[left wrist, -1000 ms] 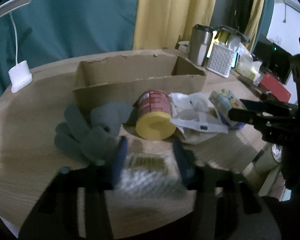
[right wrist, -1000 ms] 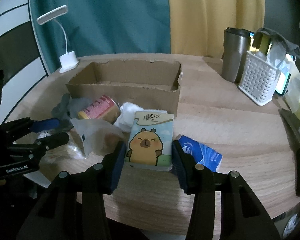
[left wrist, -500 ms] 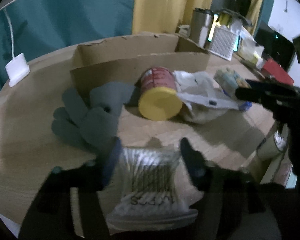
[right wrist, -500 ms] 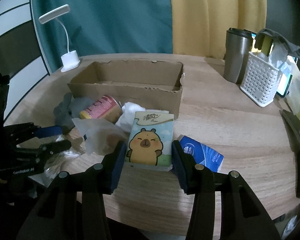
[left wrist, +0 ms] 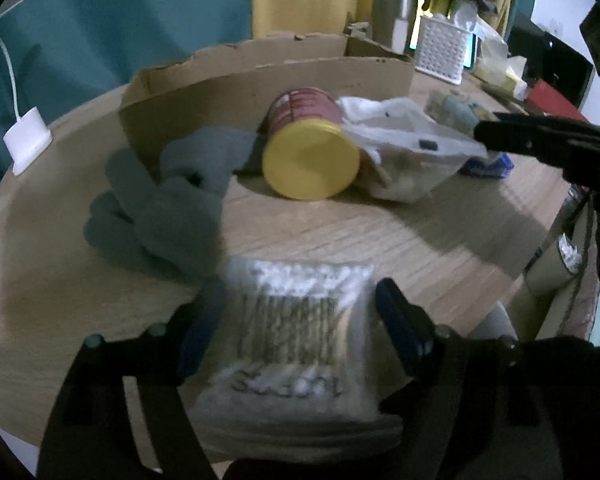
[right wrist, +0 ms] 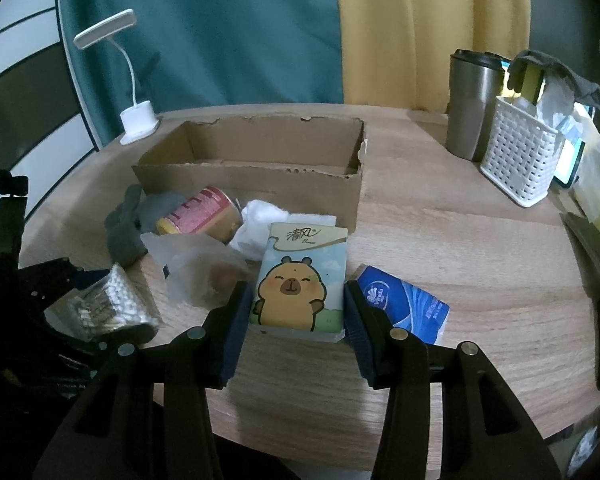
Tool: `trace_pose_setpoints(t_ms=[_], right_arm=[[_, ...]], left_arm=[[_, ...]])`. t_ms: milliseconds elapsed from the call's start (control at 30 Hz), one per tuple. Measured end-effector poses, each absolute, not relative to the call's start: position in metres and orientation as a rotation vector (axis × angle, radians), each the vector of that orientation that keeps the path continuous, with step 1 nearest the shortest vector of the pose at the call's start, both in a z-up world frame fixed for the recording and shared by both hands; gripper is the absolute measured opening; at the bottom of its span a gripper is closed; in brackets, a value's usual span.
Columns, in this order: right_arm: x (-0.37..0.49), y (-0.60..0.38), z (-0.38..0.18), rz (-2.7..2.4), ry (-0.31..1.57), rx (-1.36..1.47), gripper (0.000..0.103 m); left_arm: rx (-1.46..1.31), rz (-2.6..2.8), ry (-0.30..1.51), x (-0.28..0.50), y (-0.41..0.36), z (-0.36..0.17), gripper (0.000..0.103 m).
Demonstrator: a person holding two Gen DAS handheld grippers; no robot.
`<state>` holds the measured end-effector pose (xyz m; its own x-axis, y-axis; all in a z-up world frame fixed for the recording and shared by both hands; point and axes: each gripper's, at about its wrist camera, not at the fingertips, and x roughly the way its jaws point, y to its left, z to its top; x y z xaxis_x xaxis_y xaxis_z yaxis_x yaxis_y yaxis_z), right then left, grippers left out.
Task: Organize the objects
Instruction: 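Lift the swab bag with the left gripper while the right gripper lifts the capybara pack toward the box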
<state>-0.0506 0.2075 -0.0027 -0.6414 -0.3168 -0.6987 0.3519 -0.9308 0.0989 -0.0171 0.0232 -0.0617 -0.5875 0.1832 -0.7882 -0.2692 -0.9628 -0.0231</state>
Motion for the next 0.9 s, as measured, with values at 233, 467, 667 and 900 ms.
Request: trace_pose_setpoints(t_ms=[233,467,667,900], right_arm=[[-0.052,0.208,-0.004,-2.552,0.058,1.076,0.049],[-0.056,0.21,0.001,-2.56,0.052,1.065,0.049],[-0.062,0.209,0.006,-2.559,0.059,1.059,0.049],[-0.072,0.208,0.016,-2.565,0.062,1.044,0.049]], left_arm=[[-1.249,2.59,0.117,-0.017,0.02,-0.056,0.057],[-1.181,2.623,0.076,-0.022,0.016,-0.03,0.056],[-1.154,2.646,0.058,-0.032,0.009,-0.017,0.056],[-1.134,2.668,0.027,-0.042,0.002,-0.005,0.056]])
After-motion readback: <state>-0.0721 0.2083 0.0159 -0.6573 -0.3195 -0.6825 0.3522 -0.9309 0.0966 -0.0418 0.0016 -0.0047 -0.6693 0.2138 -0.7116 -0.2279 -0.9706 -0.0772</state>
